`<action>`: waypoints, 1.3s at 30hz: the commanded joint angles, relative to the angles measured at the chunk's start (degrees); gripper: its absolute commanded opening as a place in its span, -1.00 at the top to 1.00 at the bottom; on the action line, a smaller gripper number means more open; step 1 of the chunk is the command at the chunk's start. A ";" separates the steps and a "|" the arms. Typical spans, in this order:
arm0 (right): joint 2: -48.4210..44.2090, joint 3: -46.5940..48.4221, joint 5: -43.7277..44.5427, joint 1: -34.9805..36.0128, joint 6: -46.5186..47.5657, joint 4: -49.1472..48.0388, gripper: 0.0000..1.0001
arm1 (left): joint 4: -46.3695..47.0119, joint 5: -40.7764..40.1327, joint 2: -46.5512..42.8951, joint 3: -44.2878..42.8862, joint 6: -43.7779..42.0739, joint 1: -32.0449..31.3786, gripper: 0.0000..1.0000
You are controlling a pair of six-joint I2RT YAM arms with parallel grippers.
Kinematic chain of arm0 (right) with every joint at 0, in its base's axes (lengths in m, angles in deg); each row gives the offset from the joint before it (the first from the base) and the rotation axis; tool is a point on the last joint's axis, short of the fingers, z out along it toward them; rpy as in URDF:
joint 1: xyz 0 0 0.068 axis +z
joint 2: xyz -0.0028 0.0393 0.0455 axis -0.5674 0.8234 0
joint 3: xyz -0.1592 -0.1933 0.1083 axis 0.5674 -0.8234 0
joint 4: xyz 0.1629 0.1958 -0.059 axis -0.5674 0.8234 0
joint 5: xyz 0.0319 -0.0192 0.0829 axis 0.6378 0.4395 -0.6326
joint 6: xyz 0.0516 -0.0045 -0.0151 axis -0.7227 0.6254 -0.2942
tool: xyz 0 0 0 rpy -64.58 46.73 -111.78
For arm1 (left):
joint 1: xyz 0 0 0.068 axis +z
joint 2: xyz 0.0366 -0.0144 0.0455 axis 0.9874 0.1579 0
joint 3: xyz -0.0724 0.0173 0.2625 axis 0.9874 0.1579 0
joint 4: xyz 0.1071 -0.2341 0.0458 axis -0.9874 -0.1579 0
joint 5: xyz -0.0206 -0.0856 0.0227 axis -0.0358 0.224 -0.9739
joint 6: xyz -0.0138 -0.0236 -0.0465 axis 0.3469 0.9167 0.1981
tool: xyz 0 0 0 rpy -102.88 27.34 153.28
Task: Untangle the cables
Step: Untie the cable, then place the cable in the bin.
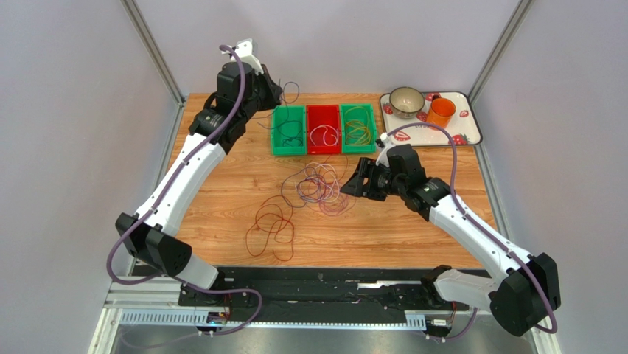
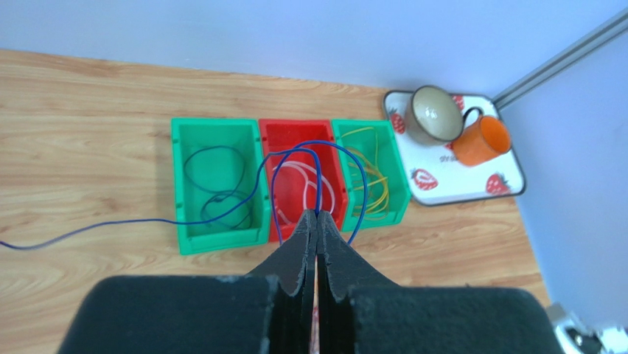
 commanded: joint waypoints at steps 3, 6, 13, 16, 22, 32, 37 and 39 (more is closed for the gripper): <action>-2.41 -0.36 -0.23 0.39 0.28 0.47 -0.27 | 18.99 11.78 4.76 2.24 11.59 4.50 1.00; -3.11 -1.06 -0.15 0.39 0.19 0.47 -0.27 | 23.92 12.57 7.92 2.77 18.01 6.00 1.00; -4.87 -2.03 0.20 0.48 0.45 1.61 -0.27 | 42.72 15.03 16.27 5.49 29.34 7.14 1.00; -5.92 -2.12 0.64 0.39 0.72 2.58 -0.26 | 50.19 16.18 19.70 7.42 33.65 7.76 1.00; -7.77 -2.56 1.52 0.39 1.25 4.16 -0.27 | 58.64 13.29 22.43 13.22 36.56 8.73 1.00; -7.33 -2.82 1.26 0.30 0.80 3.72 -0.27 | 63.48 11.53 24.98 19.47 39.82 11.89 1.00; -6.89 -2.73 1.08 0.39 0.37 3.46 -0.27 | 57.43 9.68 22.79 21.40 37.10 12.77 1.00; -6.54 -2.73 0.91 0.39 0.19 3.02 -0.27 | 53.82 8.63 21.73 22.10 35.70 12.77 1.00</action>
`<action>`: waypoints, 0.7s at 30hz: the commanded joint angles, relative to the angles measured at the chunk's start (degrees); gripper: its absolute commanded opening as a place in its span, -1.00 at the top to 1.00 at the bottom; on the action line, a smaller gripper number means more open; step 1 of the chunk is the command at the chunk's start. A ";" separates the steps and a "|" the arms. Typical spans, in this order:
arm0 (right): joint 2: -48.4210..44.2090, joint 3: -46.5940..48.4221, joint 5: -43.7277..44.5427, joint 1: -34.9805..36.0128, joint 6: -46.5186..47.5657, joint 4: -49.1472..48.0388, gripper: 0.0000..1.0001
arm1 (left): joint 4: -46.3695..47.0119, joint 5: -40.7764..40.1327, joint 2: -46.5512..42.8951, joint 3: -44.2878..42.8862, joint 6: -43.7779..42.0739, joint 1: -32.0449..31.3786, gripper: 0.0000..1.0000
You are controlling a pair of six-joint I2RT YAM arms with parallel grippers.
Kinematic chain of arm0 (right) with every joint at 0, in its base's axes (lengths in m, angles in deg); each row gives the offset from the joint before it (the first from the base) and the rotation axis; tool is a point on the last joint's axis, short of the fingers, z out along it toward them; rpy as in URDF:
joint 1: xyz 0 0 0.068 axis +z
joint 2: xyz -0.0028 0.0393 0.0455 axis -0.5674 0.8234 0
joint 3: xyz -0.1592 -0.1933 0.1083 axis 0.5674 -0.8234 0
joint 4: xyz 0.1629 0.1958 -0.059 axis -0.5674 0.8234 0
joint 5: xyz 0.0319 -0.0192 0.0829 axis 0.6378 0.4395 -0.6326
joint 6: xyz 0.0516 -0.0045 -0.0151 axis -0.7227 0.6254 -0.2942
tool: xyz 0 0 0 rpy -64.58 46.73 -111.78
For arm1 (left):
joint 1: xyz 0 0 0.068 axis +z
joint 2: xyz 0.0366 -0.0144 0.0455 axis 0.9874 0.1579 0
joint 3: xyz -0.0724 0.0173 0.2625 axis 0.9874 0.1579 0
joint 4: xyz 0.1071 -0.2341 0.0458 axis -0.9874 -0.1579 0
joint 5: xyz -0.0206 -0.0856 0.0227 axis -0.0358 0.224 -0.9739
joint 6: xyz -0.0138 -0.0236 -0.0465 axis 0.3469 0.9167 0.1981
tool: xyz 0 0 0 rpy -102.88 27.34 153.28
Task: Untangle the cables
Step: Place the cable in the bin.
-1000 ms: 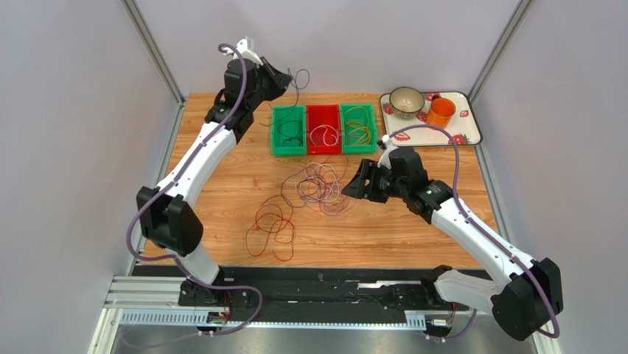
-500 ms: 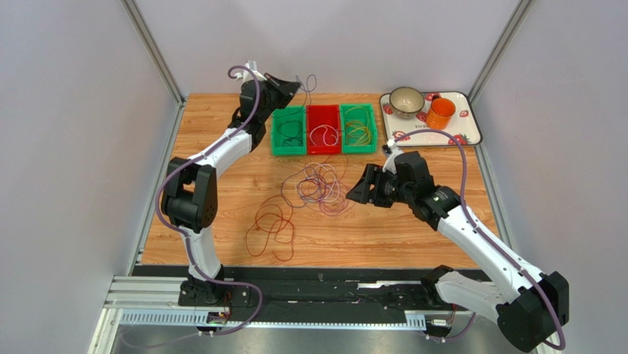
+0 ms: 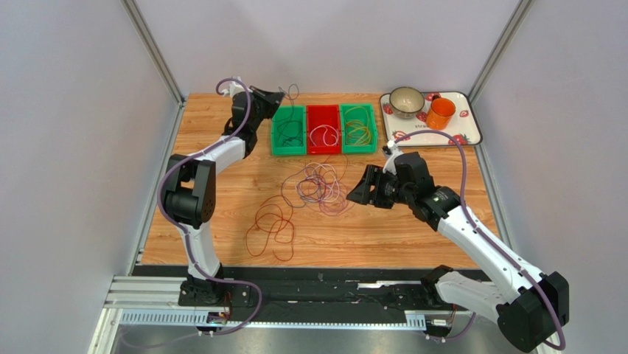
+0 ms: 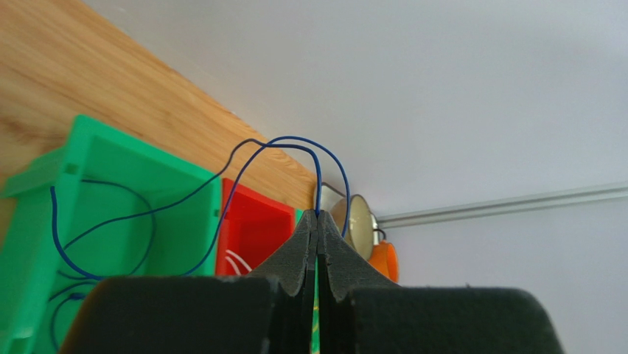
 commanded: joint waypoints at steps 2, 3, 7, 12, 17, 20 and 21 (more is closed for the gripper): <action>0.74 0.11 -0.47 0.39 -0.47 -2.05 -0.26 | -4.81 -2.18 -3.16 1.65 -2.93 0.29 1.00; 1.09 0.20 -0.82 0.39 -0.64 -2.23 -0.26 | -4.81 -1.82 -3.08 2.35 -3.11 0.20 1.00; 2.05 0.46 -1.35 0.30 -1.08 -2.93 -0.26 | -7.53 -0.59 -2.46 2.18 -3.72 0.20 1.00; 2.50 0.64 -1.44 0.48 -1.35 -3.29 -0.25 | -10.61 1.51 -1.41 0.17 -5.39 0.20 1.00; 3.55 0.99 -1.88 0.48 -1.70 -3.73 -0.25 | -16.32 9.14 2.10 -5.54 -3.56 0.11 1.00; 4.16 1.43 -1.88 0.66 -1.61 -3.82 -0.25 | -19.57 10.31 2.46 -8.97 -2.50 -0.32 1.00; 4.17 1.51 -1.88 0.83 -1.70 -3.81 -0.25 | -20.36 9.96 2.11 -9.94 -2.32 -0.59 1.00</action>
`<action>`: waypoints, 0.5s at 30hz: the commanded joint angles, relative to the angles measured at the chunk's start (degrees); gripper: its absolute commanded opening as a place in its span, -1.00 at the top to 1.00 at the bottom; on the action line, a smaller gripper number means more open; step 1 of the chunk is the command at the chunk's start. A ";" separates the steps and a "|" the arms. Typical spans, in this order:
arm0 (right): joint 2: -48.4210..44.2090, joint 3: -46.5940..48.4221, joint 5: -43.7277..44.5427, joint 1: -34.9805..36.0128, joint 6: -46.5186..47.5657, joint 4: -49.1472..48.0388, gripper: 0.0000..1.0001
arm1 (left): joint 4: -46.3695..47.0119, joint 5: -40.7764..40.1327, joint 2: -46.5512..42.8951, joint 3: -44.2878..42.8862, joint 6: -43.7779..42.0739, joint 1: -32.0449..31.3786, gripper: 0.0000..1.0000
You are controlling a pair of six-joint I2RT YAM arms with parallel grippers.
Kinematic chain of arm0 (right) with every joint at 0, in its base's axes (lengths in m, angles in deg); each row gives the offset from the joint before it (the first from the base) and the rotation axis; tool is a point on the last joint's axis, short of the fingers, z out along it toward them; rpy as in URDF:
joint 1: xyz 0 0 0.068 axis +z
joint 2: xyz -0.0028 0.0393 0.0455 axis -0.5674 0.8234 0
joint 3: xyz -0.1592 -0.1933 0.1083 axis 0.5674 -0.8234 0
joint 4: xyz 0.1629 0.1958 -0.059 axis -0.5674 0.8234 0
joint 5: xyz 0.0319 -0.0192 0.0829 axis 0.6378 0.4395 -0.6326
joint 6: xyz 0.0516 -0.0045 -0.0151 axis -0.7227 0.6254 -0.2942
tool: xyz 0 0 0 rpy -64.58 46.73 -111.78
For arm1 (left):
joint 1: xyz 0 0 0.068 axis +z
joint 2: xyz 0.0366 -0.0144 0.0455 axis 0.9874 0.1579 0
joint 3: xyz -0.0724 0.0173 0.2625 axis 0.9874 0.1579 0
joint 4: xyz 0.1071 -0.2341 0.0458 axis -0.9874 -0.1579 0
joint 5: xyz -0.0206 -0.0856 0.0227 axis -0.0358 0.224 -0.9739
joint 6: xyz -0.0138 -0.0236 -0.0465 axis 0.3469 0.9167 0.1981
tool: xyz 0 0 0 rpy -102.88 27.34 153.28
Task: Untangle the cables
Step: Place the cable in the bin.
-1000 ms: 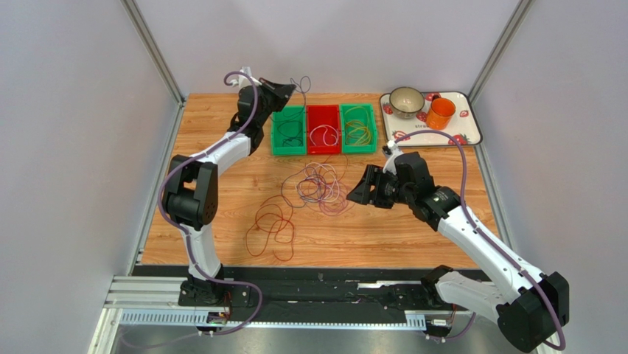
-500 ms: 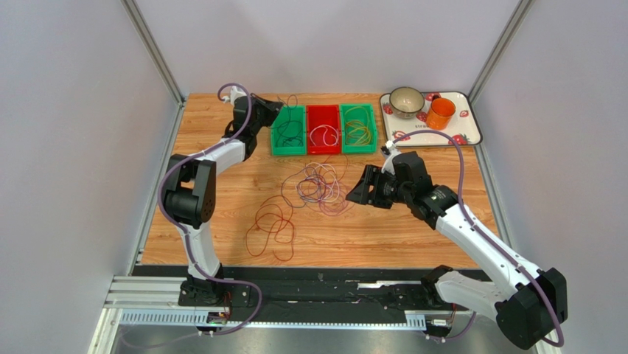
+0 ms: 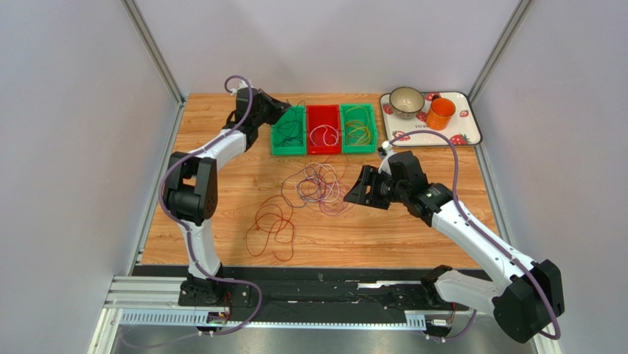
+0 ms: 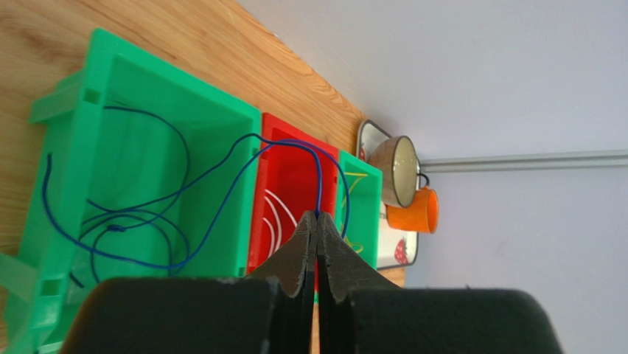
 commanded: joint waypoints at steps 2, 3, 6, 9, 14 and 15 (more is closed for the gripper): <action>0.78 1.69 -1.05 0.68 -0.43 -2.96 -0.25 | -5.29 2.03 -1.12 -5.53 1.59 -1.64 1.00; 0.87 1.78 -1.05 0.68 -0.43 -3.05 -0.25 | -5.99 1.32 -1.57 -5.97 1.77 -1.99 1.00; 0.96 1.87 -1.05 0.68 -0.26 -2.87 -0.25 | -7.76 0.34 -2.71 -5.89 4.14 -2.78 1.00; 0.78 1.78 -0.87 0.77 0.01 -2.70 -0.24 | -8.46 1.75 -2.71 -6.06 6.34 -2.79 1.00; 0.96 1.60 -0.96 0.76 0.18 -2.79 -0.25 | -22.84 -5.50 -3.59 -15.51 -2.58 -5.15 1.00; 0.96 1.60 -1.05 0.68 0.10 -2.79 -0.25 | -26.44 -7.63 -3.51 -17.47 -4.01 -6.12 1.00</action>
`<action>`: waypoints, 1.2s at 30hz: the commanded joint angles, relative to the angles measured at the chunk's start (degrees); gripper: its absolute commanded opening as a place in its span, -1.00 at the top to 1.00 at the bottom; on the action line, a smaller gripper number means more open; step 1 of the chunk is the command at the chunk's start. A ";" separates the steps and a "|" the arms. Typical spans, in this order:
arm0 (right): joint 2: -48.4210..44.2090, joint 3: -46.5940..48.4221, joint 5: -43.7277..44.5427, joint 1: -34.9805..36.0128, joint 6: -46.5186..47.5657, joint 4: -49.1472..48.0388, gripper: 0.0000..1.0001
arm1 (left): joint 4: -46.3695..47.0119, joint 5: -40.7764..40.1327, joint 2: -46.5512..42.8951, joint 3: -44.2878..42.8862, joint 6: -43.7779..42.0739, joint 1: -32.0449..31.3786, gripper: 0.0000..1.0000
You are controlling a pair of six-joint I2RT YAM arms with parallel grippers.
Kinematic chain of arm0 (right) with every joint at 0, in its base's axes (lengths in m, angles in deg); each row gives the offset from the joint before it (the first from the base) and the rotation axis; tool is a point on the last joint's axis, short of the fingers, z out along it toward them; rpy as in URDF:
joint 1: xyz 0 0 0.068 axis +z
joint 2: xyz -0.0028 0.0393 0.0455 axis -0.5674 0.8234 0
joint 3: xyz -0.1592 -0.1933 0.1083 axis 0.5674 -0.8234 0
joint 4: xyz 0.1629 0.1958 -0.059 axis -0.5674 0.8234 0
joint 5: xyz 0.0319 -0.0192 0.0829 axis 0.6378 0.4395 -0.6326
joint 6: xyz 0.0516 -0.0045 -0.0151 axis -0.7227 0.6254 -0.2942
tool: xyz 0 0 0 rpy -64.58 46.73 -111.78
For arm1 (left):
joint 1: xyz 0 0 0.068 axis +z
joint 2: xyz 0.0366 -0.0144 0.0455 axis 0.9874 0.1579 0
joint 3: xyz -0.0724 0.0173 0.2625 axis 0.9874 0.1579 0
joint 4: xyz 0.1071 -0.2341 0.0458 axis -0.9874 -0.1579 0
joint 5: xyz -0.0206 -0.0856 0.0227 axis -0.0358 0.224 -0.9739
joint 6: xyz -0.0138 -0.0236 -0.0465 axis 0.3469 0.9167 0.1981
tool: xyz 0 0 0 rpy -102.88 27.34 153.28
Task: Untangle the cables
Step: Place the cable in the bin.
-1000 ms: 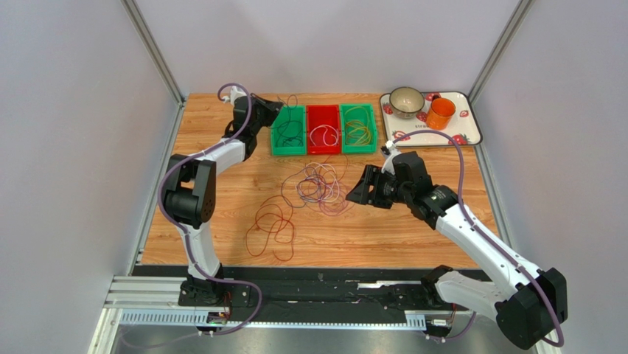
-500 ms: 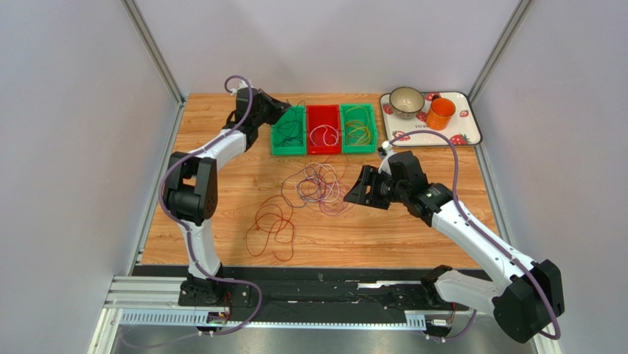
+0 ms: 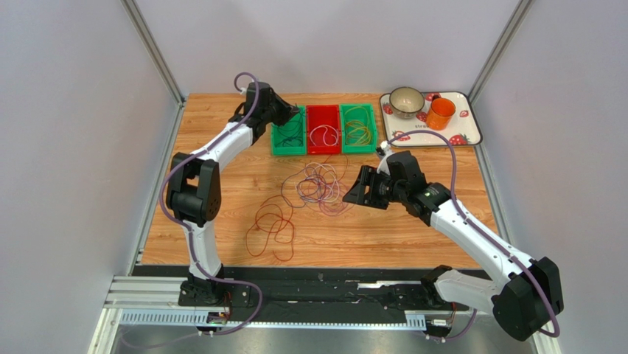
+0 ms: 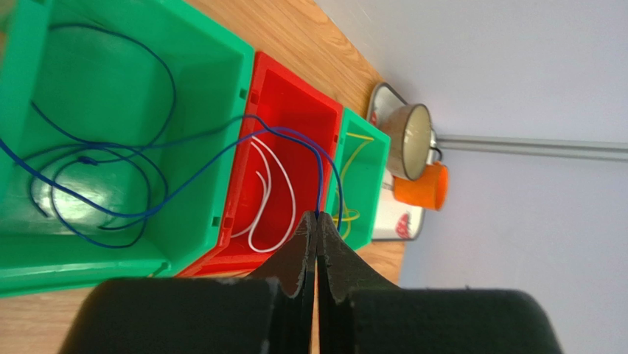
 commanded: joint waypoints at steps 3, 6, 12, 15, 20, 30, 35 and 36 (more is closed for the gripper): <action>-0.27 1.32 -0.68 0.29 0.08 -2.35 -0.25 | -16.95 -11.58 -4.23 -13.56 -10.86 -3.81 1.00; -0.18 1.32 -0.76 0.37 -0.01 -2.35 -0.25 | -22.30 -15.45 -3.62 -17.96 -14.46 -4.95 1.00; -0.62 0.79 -0.76 0.37 -0.28 -2.61 -0.25 | -26.52 -16.59 -2.74 -20.51 -17.02 -6.27 1.00; -0.71 0.70 -0.68 0.29 -0.36 -2.44 -0.25 | -26.89 -18.62 -2.91 -21.22 -17.90 -6.98 1.00; -1.50 0.53 -0.33 0.37 -0.36 -2.09 -0.25 | -26.54 -17.13 -1.68 -20.69 -17.11 -5.93 1.00; -2.55 -0.09 0.20 0.37 -0.19 -1.30 -0.25 | -21.18 -14.23 0.16 -15.86 -14.91 -2.24 1.00; -1.94 0.18 -0.15 0.37 -0.28 -1.65 -0.25 | -18.72 -9.14 3.50 -16.20 -13.51 0.22 1.00; -1.76 0.26 -0.15 0.37 -0.36 -1.82 -0.25 | -18.63 -9.04 4.11 -16.47 -13.42 0.40 1.00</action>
